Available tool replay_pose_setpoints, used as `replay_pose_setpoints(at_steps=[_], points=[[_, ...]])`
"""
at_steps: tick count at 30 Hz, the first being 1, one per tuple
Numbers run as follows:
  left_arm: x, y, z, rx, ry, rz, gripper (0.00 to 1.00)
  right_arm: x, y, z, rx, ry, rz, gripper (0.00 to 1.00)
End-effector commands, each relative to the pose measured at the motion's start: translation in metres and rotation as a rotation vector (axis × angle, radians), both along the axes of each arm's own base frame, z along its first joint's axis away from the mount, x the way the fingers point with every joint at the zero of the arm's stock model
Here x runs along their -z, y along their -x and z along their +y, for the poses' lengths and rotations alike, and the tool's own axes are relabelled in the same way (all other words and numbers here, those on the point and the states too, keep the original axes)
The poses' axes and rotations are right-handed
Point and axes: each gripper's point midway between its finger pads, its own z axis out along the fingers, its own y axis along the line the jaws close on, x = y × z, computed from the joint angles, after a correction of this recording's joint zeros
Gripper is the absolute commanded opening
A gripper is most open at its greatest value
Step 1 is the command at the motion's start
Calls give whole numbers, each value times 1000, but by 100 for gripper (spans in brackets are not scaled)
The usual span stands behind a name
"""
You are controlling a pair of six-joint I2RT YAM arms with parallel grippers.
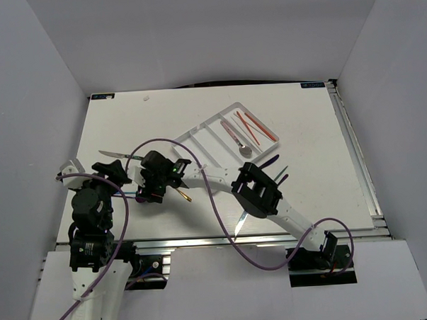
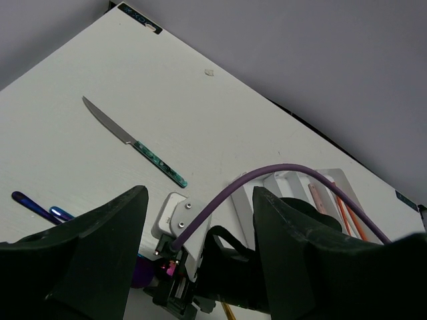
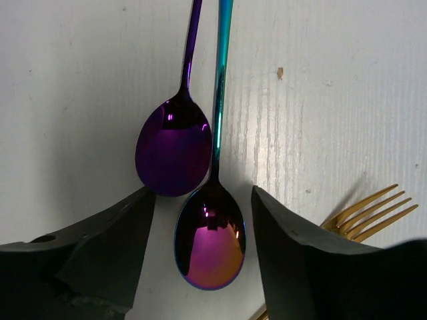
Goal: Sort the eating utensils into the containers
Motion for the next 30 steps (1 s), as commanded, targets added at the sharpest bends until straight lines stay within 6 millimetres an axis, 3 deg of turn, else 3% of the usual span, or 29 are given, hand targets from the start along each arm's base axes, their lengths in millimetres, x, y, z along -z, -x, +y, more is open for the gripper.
replay_pose_setpoints(at_steps=[1, 9, 10, 11, 18, 21, 23, 26, 28, 30], points=[[0, 0, 0, 7, -8, 0, 75, 12, -1, -22, 5, 63, -13, 64], [-2, 2, -1, 9, -6, -11, 75, 15, 11, -54, 13, 121, 24, 43], [-1, 1, -1, 9, -3, -10, 75, 22, 15, -63, 14, 144, 37, 41], [-2, 2, -1, 10, -6, -11, 75, 16, 17, -65, 15, 139, 34, 38], [-3, 2, -2, 18, -5, -17, 75, 20, 37, -118, 29, 201, 43, 34], [-5, 3, -3, 24, -4, -27, 75, 20, 49, -139, 28, 215, 61, 38], [-5, 3, -3, 24, -4, -27, 75, 19, 53, -144, 29, 220, 71, 48], [-5, 4, -3, 24, -4, -30, 75, 14, 50, -135, 34, 207, 74, 59], [-5, 4, -3, 24, -3, -30, 75, 19, 50, -129, 28, 213, 96, 61], [-6, 3, -3, 24, -4, -31, 75, 10, 47, -115, 23, 190, 103, 62]])
